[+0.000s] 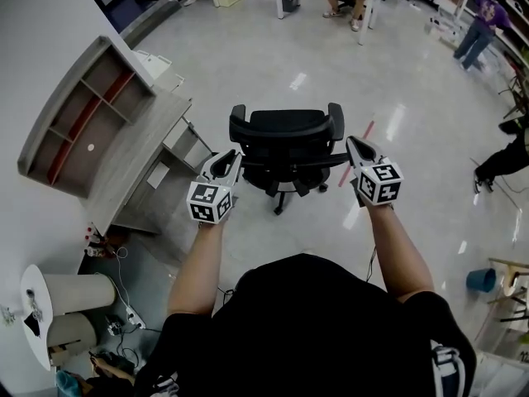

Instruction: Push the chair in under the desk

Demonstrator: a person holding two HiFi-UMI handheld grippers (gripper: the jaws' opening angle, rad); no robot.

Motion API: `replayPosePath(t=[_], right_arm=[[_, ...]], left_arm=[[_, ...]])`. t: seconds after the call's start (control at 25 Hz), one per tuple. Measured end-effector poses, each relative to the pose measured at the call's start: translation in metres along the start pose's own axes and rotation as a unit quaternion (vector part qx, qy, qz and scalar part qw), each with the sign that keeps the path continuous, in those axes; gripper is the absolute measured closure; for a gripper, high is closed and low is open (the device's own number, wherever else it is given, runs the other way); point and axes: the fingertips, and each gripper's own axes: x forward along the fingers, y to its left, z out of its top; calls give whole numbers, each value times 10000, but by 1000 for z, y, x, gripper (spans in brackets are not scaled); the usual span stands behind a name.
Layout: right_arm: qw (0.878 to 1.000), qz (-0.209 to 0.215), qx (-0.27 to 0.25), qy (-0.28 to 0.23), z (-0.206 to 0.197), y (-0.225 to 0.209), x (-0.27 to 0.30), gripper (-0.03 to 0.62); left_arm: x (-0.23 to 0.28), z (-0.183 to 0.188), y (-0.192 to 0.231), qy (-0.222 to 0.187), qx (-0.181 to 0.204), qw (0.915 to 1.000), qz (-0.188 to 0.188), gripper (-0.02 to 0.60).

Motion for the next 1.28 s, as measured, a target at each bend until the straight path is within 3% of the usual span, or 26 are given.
replayPosePath(t=[0.36, 0.92, 1.28], right_arm=[[10000, -41, -41, -19, 6, -4, 8, 595], [9984, -539, -50, -167, 21, 5, 1, 595], [9982, -559, -17, -218, 21, 17, 2, 595]], left_arm=[[3, 1, 9, -22, -10, 10000, 39, 515], [5, 11, 35, -148, 123, 9993, -321, 515], [6, 4, 50, -130, 99, 9988, -453, 515]])
